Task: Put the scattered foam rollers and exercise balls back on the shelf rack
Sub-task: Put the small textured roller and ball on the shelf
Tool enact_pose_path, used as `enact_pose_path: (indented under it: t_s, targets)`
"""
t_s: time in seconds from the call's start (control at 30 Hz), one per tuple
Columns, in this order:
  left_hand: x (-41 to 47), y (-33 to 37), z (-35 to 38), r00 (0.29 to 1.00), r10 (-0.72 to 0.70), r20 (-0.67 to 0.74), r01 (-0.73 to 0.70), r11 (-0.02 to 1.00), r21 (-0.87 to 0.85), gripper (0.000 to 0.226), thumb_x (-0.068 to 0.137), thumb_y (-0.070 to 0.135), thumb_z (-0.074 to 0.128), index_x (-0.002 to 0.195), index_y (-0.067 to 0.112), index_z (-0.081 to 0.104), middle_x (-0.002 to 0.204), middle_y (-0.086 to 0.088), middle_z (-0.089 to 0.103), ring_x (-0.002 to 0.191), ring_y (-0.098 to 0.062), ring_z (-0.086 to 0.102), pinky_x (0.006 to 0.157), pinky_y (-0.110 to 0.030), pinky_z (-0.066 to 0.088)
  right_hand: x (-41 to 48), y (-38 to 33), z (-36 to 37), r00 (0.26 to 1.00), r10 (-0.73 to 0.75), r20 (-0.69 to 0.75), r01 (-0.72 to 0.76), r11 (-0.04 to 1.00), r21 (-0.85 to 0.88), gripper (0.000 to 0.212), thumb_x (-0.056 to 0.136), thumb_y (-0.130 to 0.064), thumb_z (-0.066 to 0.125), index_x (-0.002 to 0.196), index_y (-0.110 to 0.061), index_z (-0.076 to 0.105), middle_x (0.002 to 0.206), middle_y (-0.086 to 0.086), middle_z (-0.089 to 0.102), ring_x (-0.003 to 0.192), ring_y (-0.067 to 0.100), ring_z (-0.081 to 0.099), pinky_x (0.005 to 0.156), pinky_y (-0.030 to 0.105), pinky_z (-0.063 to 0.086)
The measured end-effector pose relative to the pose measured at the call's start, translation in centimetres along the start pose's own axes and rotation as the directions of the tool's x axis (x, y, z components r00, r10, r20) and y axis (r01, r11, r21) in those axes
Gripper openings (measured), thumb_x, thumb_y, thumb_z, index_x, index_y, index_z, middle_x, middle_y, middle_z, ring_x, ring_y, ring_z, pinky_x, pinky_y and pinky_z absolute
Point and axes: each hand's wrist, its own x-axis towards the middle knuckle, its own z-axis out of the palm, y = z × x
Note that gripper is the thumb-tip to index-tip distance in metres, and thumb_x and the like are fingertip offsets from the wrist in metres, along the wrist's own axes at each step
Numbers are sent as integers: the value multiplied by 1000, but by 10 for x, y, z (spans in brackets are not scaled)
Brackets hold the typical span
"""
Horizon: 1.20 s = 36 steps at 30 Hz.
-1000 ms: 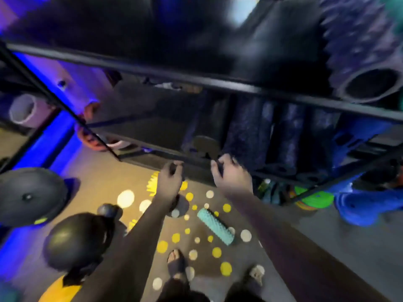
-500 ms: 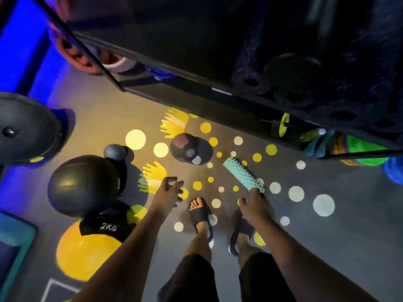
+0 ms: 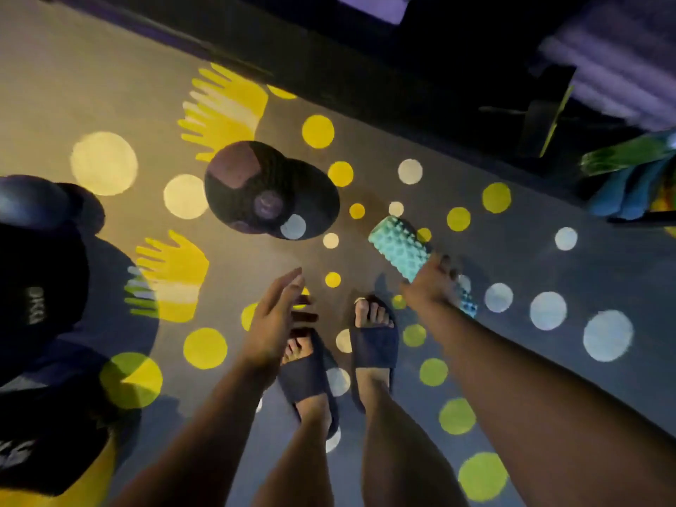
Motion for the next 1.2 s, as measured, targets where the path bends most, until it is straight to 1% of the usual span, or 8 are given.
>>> enact_pose_path:
  t_s: [0.23, 0.37, 0.5, 0.63, 0.73, 0.87, 1.03, 1.2]
  targets:
    - [115, -52, 10, 998, -60, -10, 59, 998, -38, 29, 105, 41, 51, 130, 31, 60, 105, -14, 70, 83, -25, 67, 77, -37, 49, 106, 17, 64, 995, -6, 100, 20, 990, -143, 104, 74, -37, 87, 149, -5, 23, 149, 24, 37, 135, 47, 40, 106, 55, 42]
    - [67, -27, -13, 992, -100, -80, 97, 994, -48, 26, 105, 29, 56, 129, 19, 60, 92, -13, 67, 67, -21, 61, 54, -25, 46, 20, 0, 19, 971, -213, 113, 236, 935, -264, 94, 65, -49, 87, 133, -6, 38, 131, 21, 53, 116, 43, 56, 85, 47, 50]
    - [1, -3, -68, 984, -155, -91, 161, 985, 66, 27, 99, 28, 66, 122, 14, 65, 64, -3, 67, 47, -16, 57, 48, -26, 46, -103, -48, -44, 901, -412, 137, 425, 901, -83, 80, 48, -63, 81, 104, -17, 49, 101, 15, 65, 94, 40, 67, 67, 40, 52]
    - [-45, 52, -138, 969, -158, -191, 171, 984, 55, 26, 99, 33, 65, 118, 16, 65, 77, -7, 71, 53, -13, 59, 54, -23, 45, -186, -130, -105, 850, -453, 270, 474, 880, -14, 89, 52, -74, 75, 117, -21, 45, 107, 10, 67, 102, 36, 67, 70, 37, 51]
    - [-66, 94, -190, 959, -99, -267, 98, 995, -17, 18, 100, 31, 63, 113, 19, 64, 86, -9, 70, 60, -14, 63, 46, -18, 45, -226, -199, -129, 852, -474, 221, 477, 878, 42, 90, 51, -79, 70, 112, -23, 35, 104, 12, 69, 99, 37, 69, 74, 44, 57]
    - [-49, 115, -256, 939, -84, -334, 69, 996, -59, 19, 96, 33, 65, 110, 20, 69, 80, 2, 69, 62, -7, 66, 60, -24, 53, -242, -307, -123, 884, -421, 206, 405, 907, 115, 79, 54, -76, 74, 103, -33, 29, 108, 12, 68, 101, 38, 67, 84, 49, 55]
    - [9, 121, -348, 974, -51, -223, 110, 958, 263, 36, 93, 37, 62, 126, 23, 65, 111, -5, 75, 109, -27, 69, 96, -39, 52, -232, -437, -74, 913, -335, 232, 318, 942, 111, 71, 67, -65, 79, 113, -23, 47, 110, 9, 68, 99, 34, 67, 82, 42, 54]
    - [60, 152, -454, 967, 131, -217, 18, 819, 574, 38, 96, 37, 60, 128, 17, 59, 118, -12, 63, 113, -32, 61, 93, -43, 49, -225, -536, -28, 915, -336, 223, 328, 942, 73, 72, 68, -66, 77, 117, -21, 51, 114, 9, 68, 103, 33, 66, 79, 38, 51]
